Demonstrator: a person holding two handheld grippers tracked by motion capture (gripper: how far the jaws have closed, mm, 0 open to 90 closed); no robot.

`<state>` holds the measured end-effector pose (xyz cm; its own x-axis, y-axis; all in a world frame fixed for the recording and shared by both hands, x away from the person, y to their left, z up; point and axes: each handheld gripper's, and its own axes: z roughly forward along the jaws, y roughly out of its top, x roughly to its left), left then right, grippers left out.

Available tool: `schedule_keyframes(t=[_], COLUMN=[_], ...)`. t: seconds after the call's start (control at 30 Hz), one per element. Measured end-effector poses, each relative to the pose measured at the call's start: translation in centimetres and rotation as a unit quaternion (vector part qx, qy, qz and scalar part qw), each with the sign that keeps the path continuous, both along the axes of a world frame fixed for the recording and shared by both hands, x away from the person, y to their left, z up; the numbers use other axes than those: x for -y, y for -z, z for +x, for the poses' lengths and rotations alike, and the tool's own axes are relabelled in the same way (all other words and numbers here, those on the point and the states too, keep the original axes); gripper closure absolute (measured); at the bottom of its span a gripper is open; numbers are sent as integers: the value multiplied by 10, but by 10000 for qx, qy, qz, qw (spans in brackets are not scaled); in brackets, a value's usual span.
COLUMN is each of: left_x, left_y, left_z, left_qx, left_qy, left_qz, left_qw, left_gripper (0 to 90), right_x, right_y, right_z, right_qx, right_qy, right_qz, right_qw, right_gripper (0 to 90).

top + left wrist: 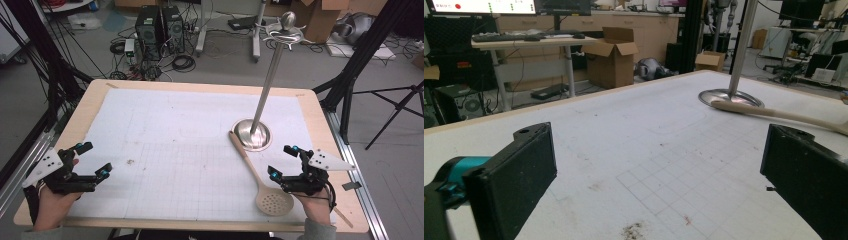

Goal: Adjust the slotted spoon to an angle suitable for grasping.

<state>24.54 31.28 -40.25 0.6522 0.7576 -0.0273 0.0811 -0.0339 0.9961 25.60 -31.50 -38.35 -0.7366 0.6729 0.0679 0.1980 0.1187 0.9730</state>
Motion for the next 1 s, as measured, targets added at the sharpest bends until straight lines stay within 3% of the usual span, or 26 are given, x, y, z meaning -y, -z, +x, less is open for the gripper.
schedule_keyframes(t=[0.2,0.53,0.77,0.8,0.83,0.93,1.0], left_x=[1,0,1,2,2,1,0], left_y=[2,4,6,6,6,7,7], left_z=[0,-1,-1,-2,-2,-2,-2], left_qx=[-33,-82,-150,-152,-146,-145,-117], left_qy=[20,63,74,73,73,56,-14], left_qz=[43,21,34,37,50,58,67], left_qw=[10000,9999,9999,9999,9999,9999,9999], left_gripper=[18,17,18,18,18,18,18], right_x=[2,-5,-7,-9,-10,-11,-12], right_y=[1,-2,-6,-6,-6,-6,-6], right_z=[0,0,5,6,9,10,13], right_qx=[-109,102,85,53,1,-51,-204], right_qy=[36,75,161,177,129,173,291], right_qz=[137,41,95,48,-102,-153,-219], right_qw=[9998,9999,9998,9998,9999,9997,9991], right_gripper=[69,69,70,94,194,221,321])
